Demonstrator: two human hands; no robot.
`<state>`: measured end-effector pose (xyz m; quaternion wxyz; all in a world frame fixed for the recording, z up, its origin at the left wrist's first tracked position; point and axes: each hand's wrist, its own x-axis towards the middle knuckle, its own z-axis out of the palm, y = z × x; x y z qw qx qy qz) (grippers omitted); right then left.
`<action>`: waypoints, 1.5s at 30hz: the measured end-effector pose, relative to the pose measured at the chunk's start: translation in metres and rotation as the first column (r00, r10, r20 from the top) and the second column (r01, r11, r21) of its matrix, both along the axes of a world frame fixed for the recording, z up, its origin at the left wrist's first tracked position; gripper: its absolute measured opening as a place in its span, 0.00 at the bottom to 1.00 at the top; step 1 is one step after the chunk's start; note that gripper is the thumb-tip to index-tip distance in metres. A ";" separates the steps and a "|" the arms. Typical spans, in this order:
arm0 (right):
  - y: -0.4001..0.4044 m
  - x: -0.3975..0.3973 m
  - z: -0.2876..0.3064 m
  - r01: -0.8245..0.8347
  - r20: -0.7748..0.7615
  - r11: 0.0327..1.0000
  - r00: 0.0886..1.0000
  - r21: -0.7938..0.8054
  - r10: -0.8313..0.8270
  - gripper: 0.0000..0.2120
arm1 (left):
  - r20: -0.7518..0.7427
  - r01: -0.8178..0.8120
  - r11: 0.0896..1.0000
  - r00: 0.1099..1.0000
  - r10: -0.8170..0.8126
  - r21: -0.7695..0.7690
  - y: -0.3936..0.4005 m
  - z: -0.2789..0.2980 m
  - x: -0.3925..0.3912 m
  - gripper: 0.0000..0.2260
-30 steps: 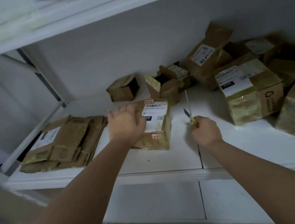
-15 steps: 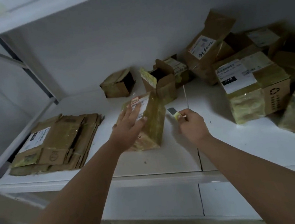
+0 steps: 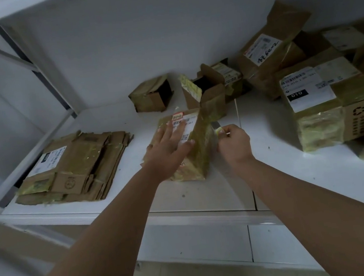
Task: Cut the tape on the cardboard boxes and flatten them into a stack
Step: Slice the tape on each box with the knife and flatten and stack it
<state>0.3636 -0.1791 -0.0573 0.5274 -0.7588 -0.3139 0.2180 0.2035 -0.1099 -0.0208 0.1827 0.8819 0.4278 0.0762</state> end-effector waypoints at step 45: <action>-0.098 -0.049 0.020 -0.310 -0.221 0.945 0.934 -0.107 0.282 0.14 | -0.187 0.047 0.998 0.981 -0.055 -0.046 -0.025 0.011 0.011 0.26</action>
